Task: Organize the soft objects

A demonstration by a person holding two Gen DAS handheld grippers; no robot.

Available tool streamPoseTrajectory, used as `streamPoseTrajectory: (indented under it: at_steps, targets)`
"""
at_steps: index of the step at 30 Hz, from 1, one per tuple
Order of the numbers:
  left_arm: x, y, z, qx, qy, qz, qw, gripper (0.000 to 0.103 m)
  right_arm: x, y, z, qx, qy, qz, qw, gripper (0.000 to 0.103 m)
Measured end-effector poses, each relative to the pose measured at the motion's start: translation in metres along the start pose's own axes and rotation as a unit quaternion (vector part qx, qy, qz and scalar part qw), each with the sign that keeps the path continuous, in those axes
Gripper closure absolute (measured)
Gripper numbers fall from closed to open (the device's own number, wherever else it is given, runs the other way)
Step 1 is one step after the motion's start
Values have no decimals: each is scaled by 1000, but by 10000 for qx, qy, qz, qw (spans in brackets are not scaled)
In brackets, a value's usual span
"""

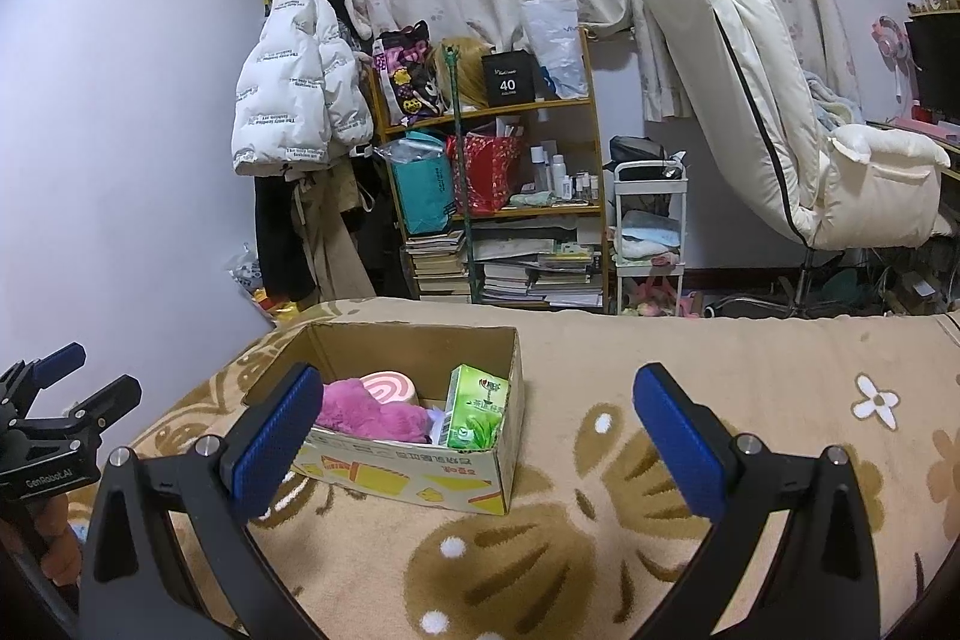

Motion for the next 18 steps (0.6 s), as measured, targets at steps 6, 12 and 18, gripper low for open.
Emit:
streamPoseTrajectory:
  at_steps: [6, 12, 18]
  targets:
    - [-1, 0, -1, -1, -19, 13, 10000, 2, 1, 0, 0, 6, -1, -11, 10000, 0]
    - [-1, 0, -1, -5, -11, 36, 10000, 2, 1, 1, 0, 5, 6, -1, 10000, 0]
    - [1, 1, -1, 1, 1, 21, 10000, 2, 2, 1, 0, 5, 1, 0, 10000, 0]
Point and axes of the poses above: each gripper's, at about its wrist camera, not at the fingertips, and z roughly against the way its jaws point, x to its right, y to its top, the point moved 7 cm from there along -z, roughly the way its jaws point, and after that the axes turned 3 degrees about y, right-handed, at the moved point
